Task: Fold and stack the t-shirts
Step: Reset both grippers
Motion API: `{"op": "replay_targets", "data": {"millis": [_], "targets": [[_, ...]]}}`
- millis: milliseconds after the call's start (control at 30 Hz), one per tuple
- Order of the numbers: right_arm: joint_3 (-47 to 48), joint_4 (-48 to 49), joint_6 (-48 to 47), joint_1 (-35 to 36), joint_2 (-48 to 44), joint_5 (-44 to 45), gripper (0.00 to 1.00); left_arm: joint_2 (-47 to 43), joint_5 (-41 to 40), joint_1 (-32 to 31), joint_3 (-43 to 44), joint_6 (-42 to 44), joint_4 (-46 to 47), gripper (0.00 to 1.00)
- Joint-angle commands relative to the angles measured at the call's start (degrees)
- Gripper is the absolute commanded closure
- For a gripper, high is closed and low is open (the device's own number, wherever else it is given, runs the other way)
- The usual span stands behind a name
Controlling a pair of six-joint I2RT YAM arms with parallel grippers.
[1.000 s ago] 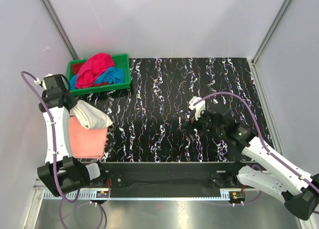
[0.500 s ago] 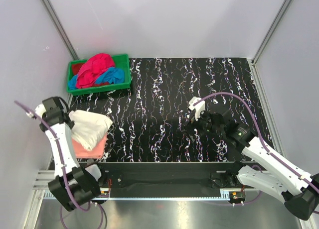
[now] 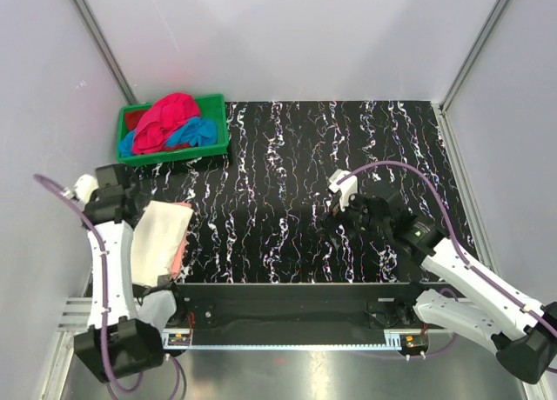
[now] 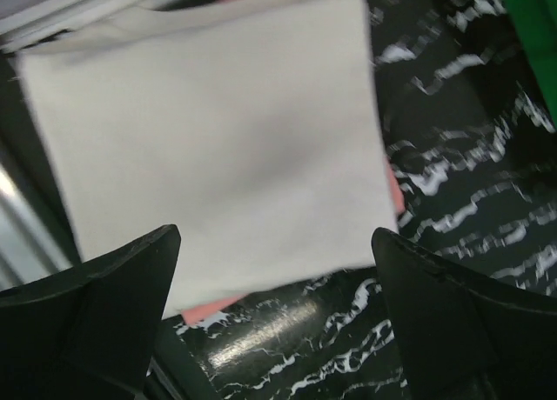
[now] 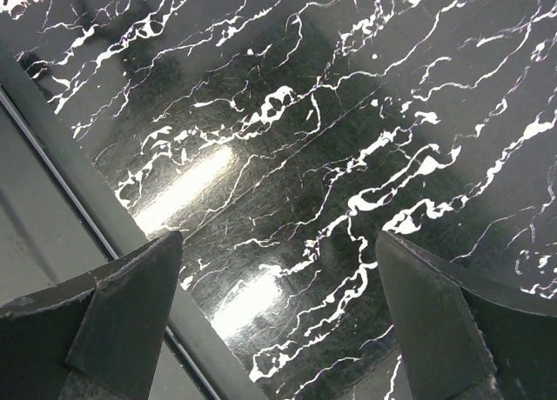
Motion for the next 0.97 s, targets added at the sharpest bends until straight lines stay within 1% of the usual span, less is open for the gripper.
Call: {"op": "replay_targets", "data": {"millis": [0, 33, 100, 133, 200, 233, 267, 300, 333, 367, 400, 433, 467, 500, 533, 567, 600, 633, 667, 700, 733, 767, 800, 833, 867, 900, 933], "targets": [[1.04, 0.61, 1.92, -0.17, 1.09, -0.27, 0.0, 4.07, 1.95, -10.84, 2.86, -1.79, 6.85, 0.01], [1.48, 0.53, 2.54, -0.08, 1.09, 0.26, 0.0, 5.47, 2.29, -17.32, 4.62, -1.44, 7.81, 0.01], [1.66, 1.05, 6.57, -0.08, 0.83, 3.32, 0.0, 9.61, 3.43, -24.38, 6.56, -1.0, 10.88, 0.01], [1.31, 1.14, 9.37, -0.08, 0.39, 4.3, 0.0, 10.92, 3.7, -31.81, 8.31, -1.09, 12.29, 0.01], [0.52, 1.41, 16.67, -0.17, -0.83, 7.45, 0.0, 13.92, 4.39, -39.76, 9.2, -1.97, 16.32, 0.01], [-0.79, 1.58, 19.39, -0.08, -1.36, 8.34, 0.0, 14.79, 5.19, -46.58, 9.2, -1.88, 18.61, 0.01], [-1.67, 1.93, 25.08, -0.08, -2.24, 9.05, 0.0, 16.37, 5.89, -49.52, 8.94, -3.1, 22.2, 0.01], [-2.55, 2.19, 27.66, -0.08, -3.99, 9.49, 0.0, 16.99, 8.94, -52.16, 8.24, -3.72, 24.58, 0.01], [-4.73, 2.63, 30.47, -0.08, -4.88, 9.84, 0.0, 17.61, 11.41, -55.84, 7.19, -4.25, 30.26, 0.01], [-5.89, 3.07, 37.63, -0.08, -5.76, 9.93, 0.0, 18.4, 13.52, -57.36, 4.92, -5.99, 32.67, 0.01], [-6.94, 3.08, 41.18, -0.08, -7.5, 12.28, 0.0, 18.58, 18.24, -59.72, 3.68, -6.62, 35.48, 0.01], [-8.96, 3.25, 45.57, -0.17, -8.39, 12.57, 0.0, 18.23, 20.73, -60.7, 2.1, -6.71, 42.81, 0.01], [-9.76, 2.73, 47.61, -0.17, -9.36, 12.92, 0.0, 17.71, 23.53, -61.58, -0.09, -6.89, 46.63, 0.01], [-10.64, 2.03, 50.16, -0.17, -11.54, 15.1, 0.0, 16.92, 27.3, -62.46, -4.29, -7.32, 50.06, 0.01], [-12.47, 1.41, 52.62, -0.17, -12.78, 15.9, 0.0, 14.39, 28.91, -63.6, -7.46, -8.2, 57.05, 0.01], [-13.54, 0.36, 56.73, -0.08, -15.41, 17.65, 0.0, 12.62, 31.62, -63.96, -14.46, -11.17, 62.17, 0.01], [-14.59, -0.26, 59.04, -0.17, -16.82, 18.54, 0.0, 10.69, 32.26, -64.23, -19.4, -13.28, 67.09, 0.01], [-17.04, -1.22, 61.84, -0.17, -18.4, 19.68, 0.0, 8.41, 32.53, -64.32, -23.89, -15.74, 78.02, 0.01], [-18.28, -3.58, 68.48, -0.08, -20.25, 20.82, 0.0, 3.43, 32.18, -64.4, -28.28, -20.81, 83.87, 0.01], [-21.16, -4.39, 71.16, -0.08, -24.27, 21.88, 0.0, 0.68, 29.83, -64.58, -37.46, -23.21, 89.06, 0.01], [-22.76, -4.66, 73.1, -0.25, -26.66, 21.97, 0.0, -4.48, 28.5, -64.58, -41.03, -25.33, 97.12, 0.01], [-24.43, -5.18, 76.69, -0.17, -29.12, 22.15, 0.0, -6.97, 27.35, -64.58, -44.64, -28.39, 100.07, 0.01], [-25.92, -5.53, 78.64, -0.17, -34.19, 22.32, 0.0, -9.52, 25.43, -64.58, -47.11, -29.29, 101.93, 0.01], [-28.98, -5.54, 80.22, -0.17, -36.76, 21.8, 0.0, -12.15, 24.8, -64.58, -50.79, -30.0, 102.73, 0.01], [-30.49, -4.41, 82.07, -0.17, -39.31, 21.19, 0.0, -17.31, 24.36, -64.58, -52.39, -30.7, 103.78, 0.01], [-31.55, -4.57, 82.78, -0.08, -43.95, 19.96, 0.0, -19.97, 23.57, -64.58, -53.89, -31.23, 104.75, 0.01], [-33.13, -4.66, 82.96, -0.25, -46.43, 19.34, 0.0, -24.96, 23.13, -64.67, -55.29, -32.19, 108.5, 0.01]]}}
